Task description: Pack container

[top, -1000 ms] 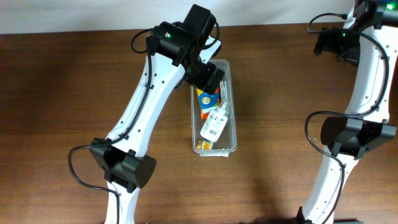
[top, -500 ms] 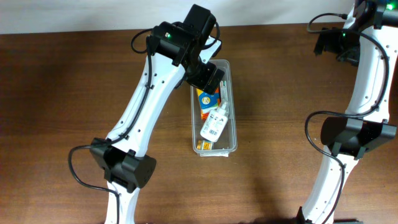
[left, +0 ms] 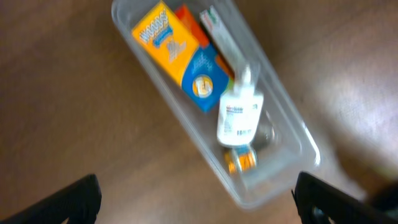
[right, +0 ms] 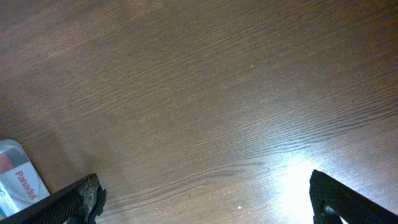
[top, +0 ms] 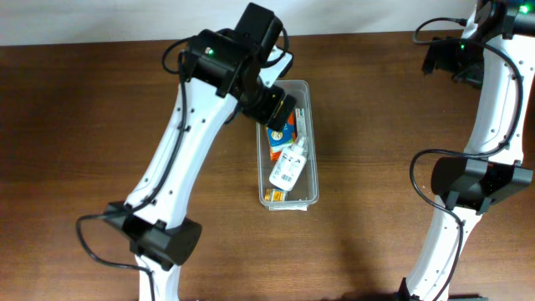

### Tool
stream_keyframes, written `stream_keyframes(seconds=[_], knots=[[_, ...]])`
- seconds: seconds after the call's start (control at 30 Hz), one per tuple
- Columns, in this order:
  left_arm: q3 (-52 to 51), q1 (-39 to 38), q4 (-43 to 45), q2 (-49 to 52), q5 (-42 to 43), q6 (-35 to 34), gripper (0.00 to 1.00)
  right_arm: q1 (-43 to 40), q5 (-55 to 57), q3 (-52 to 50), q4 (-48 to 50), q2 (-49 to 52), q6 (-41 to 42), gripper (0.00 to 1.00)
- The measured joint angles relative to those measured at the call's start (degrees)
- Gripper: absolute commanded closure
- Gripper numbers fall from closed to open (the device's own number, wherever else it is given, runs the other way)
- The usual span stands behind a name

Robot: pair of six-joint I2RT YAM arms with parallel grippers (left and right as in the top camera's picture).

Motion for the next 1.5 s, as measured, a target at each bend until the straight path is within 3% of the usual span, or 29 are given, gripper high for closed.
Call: stream_keyframes(seconds=[0.53,0.97,1.23,1.37,1.5], knots=[[0.3,0.0,-3.5,-13.6,1.1,-3.7,0.01,0.0,0.0,0.0,0.0,0.0,0.0,0.02],[0.6,0.0,-3.5,-14.0,1.3,-3.4,0.01,0.0,0.0,0.0,0.0,0.0,0.0,0.01],[-1.3,0.0,-3.3,-14.0,1.3,1.3,0.01,0.0,0.0,0.0,0.0,0.0,0.0,0.02],[-7.3,0.0,1.0,-15.1,1.3,2.9,0.01,0.0,0.0,0.0,0.0,0.0,0.0,0.02],[-22.6,0.6,14.3,-22.1,1.3,3.5,0.01,0.0,0.0,0.0,0.0,0.0,0.0,0.02]])
